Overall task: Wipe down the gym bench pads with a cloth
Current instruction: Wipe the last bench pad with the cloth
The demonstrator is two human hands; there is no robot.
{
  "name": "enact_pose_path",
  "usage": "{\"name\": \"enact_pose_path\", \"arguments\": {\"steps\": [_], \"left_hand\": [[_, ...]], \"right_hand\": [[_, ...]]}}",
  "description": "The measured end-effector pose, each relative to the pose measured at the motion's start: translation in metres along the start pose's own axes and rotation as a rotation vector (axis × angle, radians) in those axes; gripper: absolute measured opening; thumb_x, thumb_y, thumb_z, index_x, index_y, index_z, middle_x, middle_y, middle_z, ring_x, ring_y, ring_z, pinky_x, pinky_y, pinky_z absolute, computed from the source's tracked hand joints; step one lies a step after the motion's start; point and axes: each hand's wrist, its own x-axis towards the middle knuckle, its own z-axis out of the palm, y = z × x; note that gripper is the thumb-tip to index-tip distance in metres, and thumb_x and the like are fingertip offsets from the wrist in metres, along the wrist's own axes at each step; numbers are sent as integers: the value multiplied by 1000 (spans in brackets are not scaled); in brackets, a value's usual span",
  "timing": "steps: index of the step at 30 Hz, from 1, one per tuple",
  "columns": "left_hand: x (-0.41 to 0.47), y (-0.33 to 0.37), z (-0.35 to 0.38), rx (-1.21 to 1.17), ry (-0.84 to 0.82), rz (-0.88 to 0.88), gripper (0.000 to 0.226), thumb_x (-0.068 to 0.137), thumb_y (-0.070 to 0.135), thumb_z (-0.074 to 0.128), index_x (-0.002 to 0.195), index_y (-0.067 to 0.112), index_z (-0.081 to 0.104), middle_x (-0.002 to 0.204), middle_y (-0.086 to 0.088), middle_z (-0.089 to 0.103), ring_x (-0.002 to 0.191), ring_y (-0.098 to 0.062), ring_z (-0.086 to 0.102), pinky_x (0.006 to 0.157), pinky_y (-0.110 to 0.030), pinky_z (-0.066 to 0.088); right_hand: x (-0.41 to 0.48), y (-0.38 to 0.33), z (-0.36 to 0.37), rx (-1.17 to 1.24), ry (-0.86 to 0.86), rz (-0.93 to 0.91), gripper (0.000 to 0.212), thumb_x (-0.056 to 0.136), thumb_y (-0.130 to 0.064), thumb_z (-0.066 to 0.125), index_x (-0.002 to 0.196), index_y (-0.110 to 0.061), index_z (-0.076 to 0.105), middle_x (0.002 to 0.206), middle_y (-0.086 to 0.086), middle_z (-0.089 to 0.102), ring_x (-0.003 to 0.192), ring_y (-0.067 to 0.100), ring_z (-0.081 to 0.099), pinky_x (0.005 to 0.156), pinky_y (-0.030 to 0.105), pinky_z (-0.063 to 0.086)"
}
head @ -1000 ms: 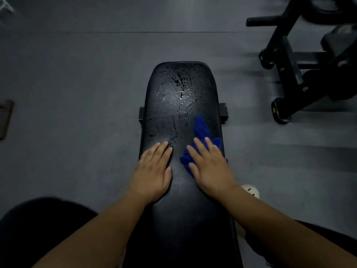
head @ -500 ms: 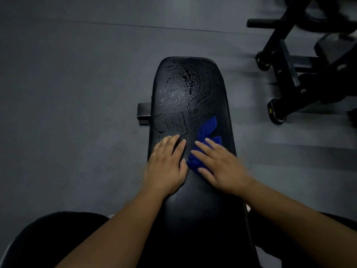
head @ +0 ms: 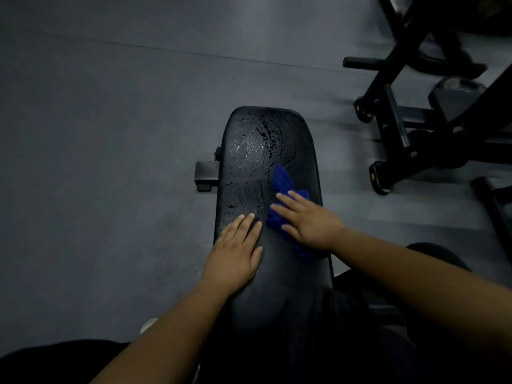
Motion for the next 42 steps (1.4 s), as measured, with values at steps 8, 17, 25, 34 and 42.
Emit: {"name": "enact_pose_path", "arguments": {"steps": [8, 17, 25, 34, 42], "left_hand": [[1, -2, 4, -156, 19, -47, 65, 91, 47, 40, 147, 14, 42, 160, -2, 34, 149, -22, 28, 122, -41, 25], [7, 60, -5, -133, 98, -147, 73, 93, 59, 34, 155, 21, 34, 165, 0, 22, 153, -20, 16, 124, -44, 15], [47, 24, 7, 124, 50, -181, 72, 92, 72, 29, 153, 33, 36, 166, 1, 20, 152, -26, 16, 122, -48, 13], [-10, -7, -4, 49, -18, -110, 68, 97, 70, 25, 154, 34, 35, 167, 3, 13, 154, -27, 6, 120, -53, 23], [95, 28, 0, 119, -3, -208, 63, 95, 57, 26, 154, 35, 32, 167, -4, 16, 152, -38, 10, 121, -57, 11]], "right_hand": [[-32, -61, 39, 362, 226, -4, 63, 98, -37, 40, 155, -13, 30, 163, 5, 24, 151, 23, 17, 123, 39, 17], [4, -49, -10, 1418, 411, 539, 46, 100, 2, 43, 143, -16, 44, 141, 2, 49, 117, 11, 54, 113, 37, 38], [-12, -12, 51, 297, 380, 285, 54, 92, -33, 37, 138, -13, 56, 151, 8, 46, 142, 28, 38, 117, 46, 29], [-12, -13, 43, 306, 371, 307, 51, 91, -25, 40, 140, -14, 54, 152, 7, 43, 144, 26, 33, 119, 45, 26], [-9, -14, 49, 288, 406, 307, 51, 89, -24, 40, 135, -11, 56, 150, 9, 46, 141, 29, 39, 117, 46, 28]]}}
